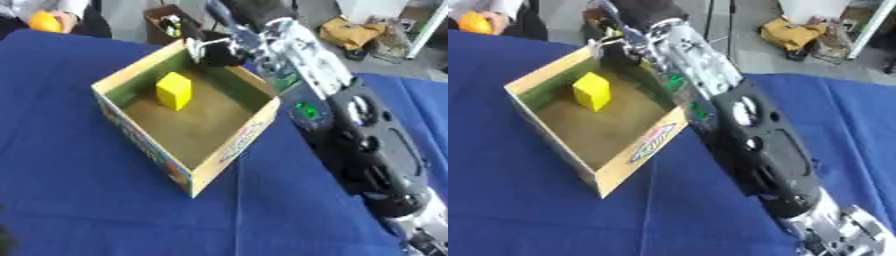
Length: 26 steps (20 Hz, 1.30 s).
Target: Pick up objects on the table and place them in the box.
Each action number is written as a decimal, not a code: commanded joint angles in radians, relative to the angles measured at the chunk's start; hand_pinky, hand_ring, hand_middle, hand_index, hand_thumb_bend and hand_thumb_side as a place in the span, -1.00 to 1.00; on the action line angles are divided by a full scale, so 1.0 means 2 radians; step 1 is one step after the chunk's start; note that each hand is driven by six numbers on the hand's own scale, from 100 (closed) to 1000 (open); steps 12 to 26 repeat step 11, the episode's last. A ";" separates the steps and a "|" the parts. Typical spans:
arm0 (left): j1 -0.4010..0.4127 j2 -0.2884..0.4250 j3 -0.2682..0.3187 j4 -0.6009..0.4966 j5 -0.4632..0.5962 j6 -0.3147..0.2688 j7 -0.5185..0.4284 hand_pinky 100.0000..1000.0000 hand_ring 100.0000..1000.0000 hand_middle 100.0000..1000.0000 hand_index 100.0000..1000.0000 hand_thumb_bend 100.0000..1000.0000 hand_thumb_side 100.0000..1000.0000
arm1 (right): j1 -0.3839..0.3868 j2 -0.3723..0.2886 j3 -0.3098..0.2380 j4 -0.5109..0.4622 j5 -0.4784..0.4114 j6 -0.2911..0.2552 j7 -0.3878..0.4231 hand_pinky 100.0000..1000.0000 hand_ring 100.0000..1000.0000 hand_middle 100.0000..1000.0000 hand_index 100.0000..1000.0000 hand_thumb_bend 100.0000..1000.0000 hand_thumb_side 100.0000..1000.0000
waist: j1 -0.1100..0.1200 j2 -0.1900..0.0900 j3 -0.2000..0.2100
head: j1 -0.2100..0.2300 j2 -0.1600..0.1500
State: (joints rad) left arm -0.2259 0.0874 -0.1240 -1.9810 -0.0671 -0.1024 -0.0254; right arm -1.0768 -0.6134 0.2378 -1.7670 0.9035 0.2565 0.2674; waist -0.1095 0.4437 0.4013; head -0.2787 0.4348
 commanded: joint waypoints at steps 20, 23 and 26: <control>0.006 0.004 0.008 -0.009 0.005 0.001 0.007 -0.68 -0.30 -0.32 0.24 -1.00 1.00 | 0.026 -0.041 -0.053 -0.116 -0.148 0.060 -0.070 0.22 0.28 0.10 0.60 -1.00 -0.78 | 0.015 -0.024 -0.019 | 0.029 0.015; 0.006 0.004 0.008 -0.009 0.005 0.001 0.007 -0.68 -0.30 -0.32 0.24 -1.00 1.00 | 0.026 -0.041 -0.053 -0.116 -0.148 0.060 -0.070 0.22 0.28 0.10 0.60 -1.00 -0.78 | 0.015 -0.024 -0.019 | 0.029 0.015; 0.006 0.004 0.008 -0.009 0.005 0.001 0.007 -0.68 -0.30 -0.32 0.24 -1.00 1.00 | 0.026 -0.041 -0.053 -0.116 -0.148 0.060 -0.070 0.22 0.28 0.10 0.60 -1.00 -0.78 | 0.015 -0.024 -0.019 | 0.029 0.015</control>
